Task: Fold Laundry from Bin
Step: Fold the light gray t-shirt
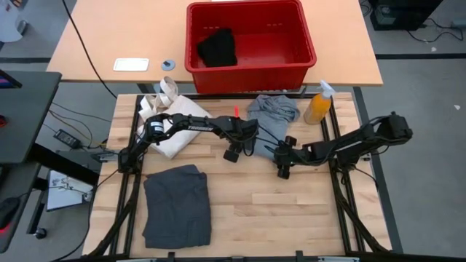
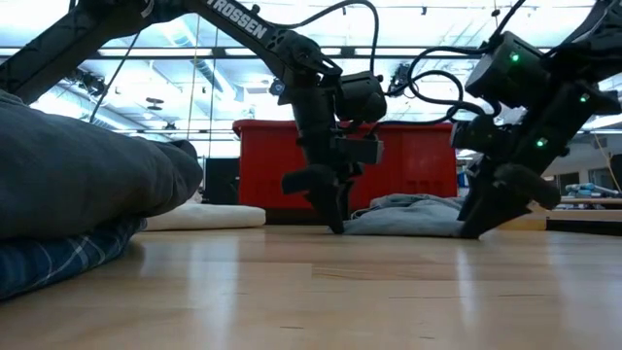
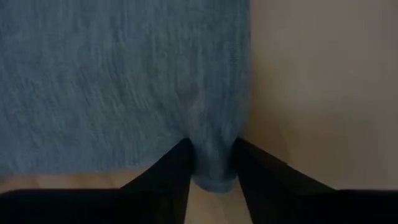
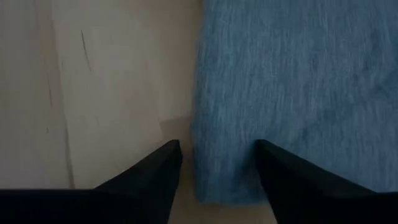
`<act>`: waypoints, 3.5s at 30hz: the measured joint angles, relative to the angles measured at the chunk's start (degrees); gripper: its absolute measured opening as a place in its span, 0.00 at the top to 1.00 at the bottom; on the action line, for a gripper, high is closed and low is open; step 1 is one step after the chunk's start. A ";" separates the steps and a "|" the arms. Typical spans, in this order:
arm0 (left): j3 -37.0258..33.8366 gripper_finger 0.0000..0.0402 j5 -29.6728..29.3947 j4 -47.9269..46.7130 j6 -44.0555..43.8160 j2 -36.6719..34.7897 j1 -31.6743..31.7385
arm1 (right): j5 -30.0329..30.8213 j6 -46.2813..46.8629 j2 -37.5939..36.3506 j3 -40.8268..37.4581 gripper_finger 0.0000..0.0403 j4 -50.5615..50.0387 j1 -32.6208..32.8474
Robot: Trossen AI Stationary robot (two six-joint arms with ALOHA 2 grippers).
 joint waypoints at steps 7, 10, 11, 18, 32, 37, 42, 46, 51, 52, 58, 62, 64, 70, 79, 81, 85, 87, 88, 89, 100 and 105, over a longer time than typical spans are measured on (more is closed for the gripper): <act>0.32 0.96 -0.28 -0.73 -0.81 0.14 -0.61 | -0.80 0.59 0.45 0.02 0.85 0.16 -0.06; 2.15 0.97 0.00 -4.54 -3.86 0.11 -0.44 | -3.08 0.93 -1.98 -0.06 0.96 -1.90 -0.13; 3.24 0.98 0.22 -7.27 -4.62 0.11 -0.34 | -4.38 2.21 -3.38 0.06 0.96 -4.10 -0.20; 11.23 0.99 10.39 -14.40 -11.28 -3.54 0.92 | -10.49 6.19 -17.00 6.78 0.97 -24.70 -0.09; 20.22 1.00 13.23 -14.96 -21.32 -5.97 -1.65 | -12.05 3.69 -34.13 24.89 0.97 -55.37 0.46; 14.84 1.00 15.74 -12.46 -25.54 -5.88 -5.35 | -21.88 5.85 -33.41 24.85 0.97 -58.14 1.30; 11.72 0.99 15.51 -7.18 -27.07 -5.90 -10.17 | -26.38 7.84 -30.28 24.85 0.95 -58.57 5.59; 9.68 0.98 14.59 -3.11 -28.18 -5.90 -13.48 | -30.52 9.25 -26.69 24.85 0.95 -58.24 9.49; 9.16 0.97 14.39 -0.84 -33.58 -5.70 -15.81 | -34.62 12.75 -21.47 24.85 0.91 -56.42 15.01; 9.20 0.96 14.38 -0.02 -34.25 -5.50 -16.24 | -34.95 13.53 -20.68 24.85 0.89 -56.31 16.12; 9.20 0.74 14.43 2.05 -37.90 -5.25 -18.53 | -35.27 19.17 -18.71 24.85 0.70 -55.38 21.06; 9.20 0.53 14.96 1.47 -39.23 -5.22 -19.08 | -34.86 23.12 -20.81 24.85 0.59 -55.85 22.79; 9.63 0.44 15.36 0.01 -39.30 -5.22 -19.00 | -33.38 24.40 -22.70 24.85 0.56 -56.72 23.38; 9.73 0.38 9.56 0.40 -40.14 -5.22 -15.02 | -14.20 27.40 -28.68 24.85 0.57 -61.55 23.11; 9.01 0.47 7.48 7.16 -36.06 -3.39 -4.94 | -2.17 24.33 -30.26 14.37 0.59 -62.68 18.15; 9.20 0.48 9.05 9.50 -35.78 -3.13 -3.40 | -4.86 25.12 -30.75 13.22 0.59 -61.67 16.43; 9.16 0.51 13.07 9.90 -36.01 -2.78 -1.75 | -16.64 31.23 -30.95 16.37 0.59 -60.08 11.46; 9.16 0.52 13.50 10.18 -36.03 -2.78 -1.68 | -23.14 40.64 -30.14 19.71 0.60 -58.33 8.82; 9.16 0.52 13.61 10.45 -35.59 -2.80 -1.70 | -23.56 44.49 -29.72 20.88 0.61 -58.17 8.35; 9.16 0.52 13.65 10.49 -34.64 -2.80 -1.83 | -21.92 46.75 -29.25 21.54 0.62 -58.43 8.22; 9.13 0.53 19.48 7.71 -36.03 -3.54 0.66 | 5.30 69.09 -28.22 20.21 0.64 -61.51 6.83; 9.18 0.53 21.53 8.79 -35.54 -4.07 2.41 | 5.87 76.61 -27.24 16.54 0.63 -60.08 6.99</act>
